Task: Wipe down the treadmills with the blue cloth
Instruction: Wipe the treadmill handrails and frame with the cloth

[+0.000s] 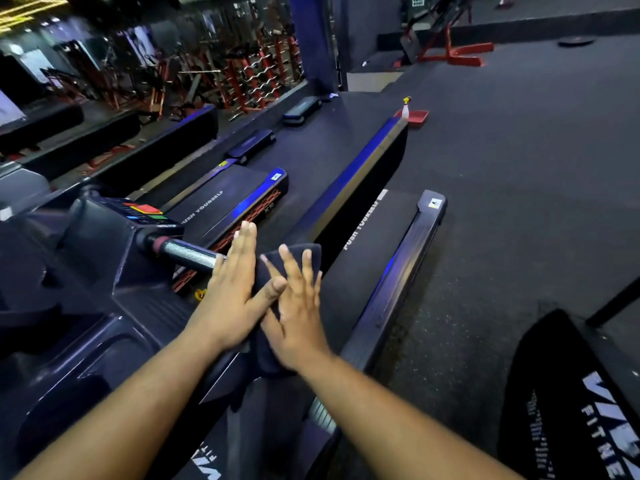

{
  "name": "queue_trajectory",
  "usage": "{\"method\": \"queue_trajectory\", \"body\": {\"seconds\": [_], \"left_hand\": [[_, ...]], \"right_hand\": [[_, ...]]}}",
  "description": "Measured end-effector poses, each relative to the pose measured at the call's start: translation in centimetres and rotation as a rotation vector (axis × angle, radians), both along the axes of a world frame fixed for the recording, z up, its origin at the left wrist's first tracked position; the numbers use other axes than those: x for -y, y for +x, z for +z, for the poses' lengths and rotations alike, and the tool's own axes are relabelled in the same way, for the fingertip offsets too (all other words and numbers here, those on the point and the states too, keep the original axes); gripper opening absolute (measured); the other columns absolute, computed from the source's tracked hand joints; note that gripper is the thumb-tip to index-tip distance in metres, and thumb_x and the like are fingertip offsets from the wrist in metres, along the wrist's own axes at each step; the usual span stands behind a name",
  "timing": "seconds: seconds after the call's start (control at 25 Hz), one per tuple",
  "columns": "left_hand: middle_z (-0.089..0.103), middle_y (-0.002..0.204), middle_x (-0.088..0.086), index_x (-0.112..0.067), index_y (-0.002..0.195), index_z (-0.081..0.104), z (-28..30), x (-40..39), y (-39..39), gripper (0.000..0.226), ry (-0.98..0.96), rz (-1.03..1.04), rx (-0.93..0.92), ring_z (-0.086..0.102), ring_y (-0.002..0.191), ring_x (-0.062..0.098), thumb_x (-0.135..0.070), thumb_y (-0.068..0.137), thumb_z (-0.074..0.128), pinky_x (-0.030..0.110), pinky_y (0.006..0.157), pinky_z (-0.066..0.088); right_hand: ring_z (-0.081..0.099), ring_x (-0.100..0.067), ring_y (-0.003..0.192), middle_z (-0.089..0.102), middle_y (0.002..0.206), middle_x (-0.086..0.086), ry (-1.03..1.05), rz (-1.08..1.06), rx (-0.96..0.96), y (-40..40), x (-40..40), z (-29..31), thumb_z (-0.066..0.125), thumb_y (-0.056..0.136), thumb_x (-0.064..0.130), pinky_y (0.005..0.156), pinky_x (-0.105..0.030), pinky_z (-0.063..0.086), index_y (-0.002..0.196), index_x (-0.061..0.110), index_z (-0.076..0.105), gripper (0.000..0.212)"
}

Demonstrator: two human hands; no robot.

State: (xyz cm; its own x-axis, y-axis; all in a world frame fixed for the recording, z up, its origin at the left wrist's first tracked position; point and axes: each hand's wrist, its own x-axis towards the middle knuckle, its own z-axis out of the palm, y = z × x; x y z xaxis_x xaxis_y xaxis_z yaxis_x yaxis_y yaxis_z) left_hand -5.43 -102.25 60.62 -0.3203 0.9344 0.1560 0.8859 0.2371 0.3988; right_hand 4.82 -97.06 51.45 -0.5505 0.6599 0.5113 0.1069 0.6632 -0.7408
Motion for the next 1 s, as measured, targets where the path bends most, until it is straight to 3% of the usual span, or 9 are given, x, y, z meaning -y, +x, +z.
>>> {"method": "queue_trajectory", "body": {"seconds": [0.08,0.24,0.36,0.44,0.52,0.72,0.8,0.88,1.0], "left_hand": [[-0.019,0.162,-0.014,-0.024,0.154,-0.017,-0.1,-0.1,0.0,0.109,-0.048,-0.017,-0.068,-0.018,0.148,-0.001,-0.093,0.076,0.013,0.037,0.123,-0.006],[-0.022,0.161,-0.016,-0.026,0.154,-0.018,-0.2,-0.2,0.2,0.109,-0.139,0.014,-0.073,-0.020,0.147,-0.002,-0.094,0.073,0.008,0.038,0.124,-0.004],[-0.021,0.162,-0.014,-0.029,0.153,-0.019,-0.1,-0.4,0.1,0.108,-0.169,0.009,-0.064,-0.019,0.147,-0.002,-0.095,0.072,0.008,0.040,0.125,-0.001],[-0.019,0.162,-0.013,-0.029,0.152,-0.019,-0.2,-0.6,-0.1,0.109,-0.179,0.003,-0.071,-0.017,0.148,0.000,-0.096,0.071,0.008,0.040,0.125,0.000],[-0.018,0.162,-0.012,-0.029,0.152,-0.019,-0.2,-0.6,-0.1,0.109,-0.183,0.001,-0.078,-0.016,0.149,0.002,-0.096,0.071,0.008,0.040,0.125,0.000],[-0.020,0.162,-0.011,-0.024,0.156,-0.016,-0.1,-0.3,0.2,0.112,-0.151,0.070,-0.084,-0.019,0.148,0.001,-0.095,0.072,0.005,0.041,0.124,-0.003],[-0.017,0.164,-0.005,-0.020,0.157,-0.010,0.2,0.3,0.4,0.115,-0.100,0.121,-0.104,-0.016,0.149,0.005,-0.095,0.070,0.002,0.044,0.124,-0.002],[-0.014,0.165,-0.001,-0.017,0.158,-0.006,0.6,1.2,0.8,0.118,-0.053,0.163,-0.128,-0.012,0.151,0.009,-0.095,0.070,0.000,0.047,0.124,0.000],[-0.016,0.165,-0.002,-0.018,0.157,-0.012,1.3,4.4,1.4,0.117,-0.133,0.235,-0.143,-0.011,0.152,0.010,-0.094,0.069,0.001,0.050,0.123,-0.002]], "right_hand": [[-0.015,-0.020,0.153,-0.001,0.166,0.009,-0.153,-0.097,-0.058,-0.9,-4.6,0.5,0.038,0.095,0.048,0.119,-0.056,-0.007,0.156,0.034,0.020,0.065],[-0.001,-0.018,0.154,0.003,0.167,0.003,-0.685,-0.350,-0.236,-2.7,-14.3,2.3,0.034,0.088,0.056,0.119,-0.063,0.004,0.157,0.026,0.012,0.078],[-0.009,-0.012,0.152,-0.007,0.165,0.007,-0.742,-0.289,-0.279,-2.5,-7.4,1.6,0.032,0.084,0.068,0.124,-0.047,0.001,0.155,0.023,-0.003,0.090],[-0.017,-0.007,0.149,-0.016,0.160,0.013,-0.663,-0.169,-0.231,-1.4,-0.9,0.4,0.026,0.083,0.068,0.124,-0.038,-0.005,0.149,0.026,-0.012,0.087],[-0.020,-0.007,0.148,-0.018,0.158,0.014,-0.576,-0.147,-0.213,-1.3,-0.8,0.1,0.025,0.086,0.066,0.123,-0.037,-0.008,0.148,0.028,-0.012,0.082],[-0.006,-0.032,0.153,0.000,0.167,-0.003,-0.377,-0.311,0.076,-2.3,-11.8,4.0,0.047,0.100,0.040,0.118,-0.064,0.011,0.157,0.022,0.020,0.066],[-0.004,-0.029,0.153,0.010,0.167,0.002,-0.178,-0.221,0.164,-1.6,-8.1,4.2,0.046,0.098,0.041,0.118,-0.066,0.007,0.155,0.025,0.028,0.061],[0.000,-0.023,0.154,0.022,0.163,0.005,0.087,0.006,0.198,0.2,-3.2,3.5,0.044,0.093,0.045,0.116,-0.063,0.000,0.152,0.028,0.036,0.062],[0.024,-0.022,0.150,0.045,0.152,0.003,0.436,0.093,0.349,0.7,-6.4,4.2,0.033,0.086,0.060,0.115,-0.069,0.002,0.143,0.027,0.049,0.067]]}}
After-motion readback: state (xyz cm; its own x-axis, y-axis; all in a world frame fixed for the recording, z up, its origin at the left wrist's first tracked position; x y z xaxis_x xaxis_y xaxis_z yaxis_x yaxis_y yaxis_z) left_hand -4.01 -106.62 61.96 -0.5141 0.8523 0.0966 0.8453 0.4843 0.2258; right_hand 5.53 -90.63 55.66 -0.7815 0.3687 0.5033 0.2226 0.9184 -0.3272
